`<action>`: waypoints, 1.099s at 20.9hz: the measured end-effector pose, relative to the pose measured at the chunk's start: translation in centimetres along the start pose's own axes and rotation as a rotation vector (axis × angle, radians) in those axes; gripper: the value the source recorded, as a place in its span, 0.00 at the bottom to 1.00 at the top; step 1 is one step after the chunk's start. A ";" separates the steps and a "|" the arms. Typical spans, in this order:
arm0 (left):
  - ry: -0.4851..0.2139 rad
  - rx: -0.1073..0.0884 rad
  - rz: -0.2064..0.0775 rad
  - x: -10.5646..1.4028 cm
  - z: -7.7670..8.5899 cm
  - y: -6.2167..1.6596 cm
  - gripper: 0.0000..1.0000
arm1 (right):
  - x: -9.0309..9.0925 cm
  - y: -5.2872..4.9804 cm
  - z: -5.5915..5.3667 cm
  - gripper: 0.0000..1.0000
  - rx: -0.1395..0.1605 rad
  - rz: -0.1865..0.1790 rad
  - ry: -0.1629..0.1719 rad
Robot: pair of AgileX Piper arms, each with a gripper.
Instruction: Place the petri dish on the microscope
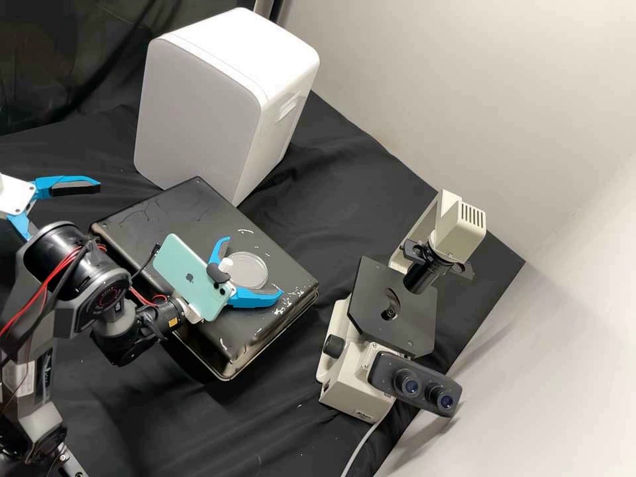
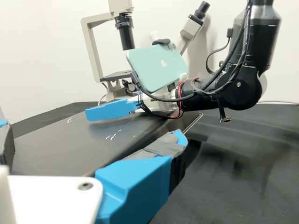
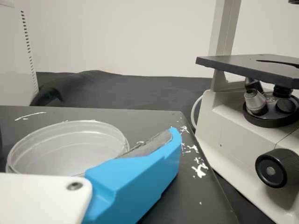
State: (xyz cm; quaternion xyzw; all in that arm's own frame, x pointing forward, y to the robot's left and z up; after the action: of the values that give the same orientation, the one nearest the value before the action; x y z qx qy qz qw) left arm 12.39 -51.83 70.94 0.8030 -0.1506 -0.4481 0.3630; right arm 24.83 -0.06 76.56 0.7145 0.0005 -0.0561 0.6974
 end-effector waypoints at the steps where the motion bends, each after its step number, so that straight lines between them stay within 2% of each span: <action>1: 0.000 -0.001 -0.004 0.0 0.0 -0.07 1.00 | 0.0 0.1 0.0 0.00 0.000 0.008 0.005; 12: 0.001 0.001 -0.008 0.1 0.0 -0.15 1.00 | 0.0 0.3 0.1 0.00 0.008 0.019 0.000; 23: 0.001 0.001 -0.008 0.1 0.0 -0.15 1.00 | 0.0 0.6 0.4 0.00 0.031 0.031 -0.011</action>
State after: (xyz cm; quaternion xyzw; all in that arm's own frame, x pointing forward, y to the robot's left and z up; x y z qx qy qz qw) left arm 12.43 -51.74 70.81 0.8039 -0.1474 -0.4493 0.3608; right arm 24.88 -0.48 77.15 0.7247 -0.0153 -0.0491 0.6871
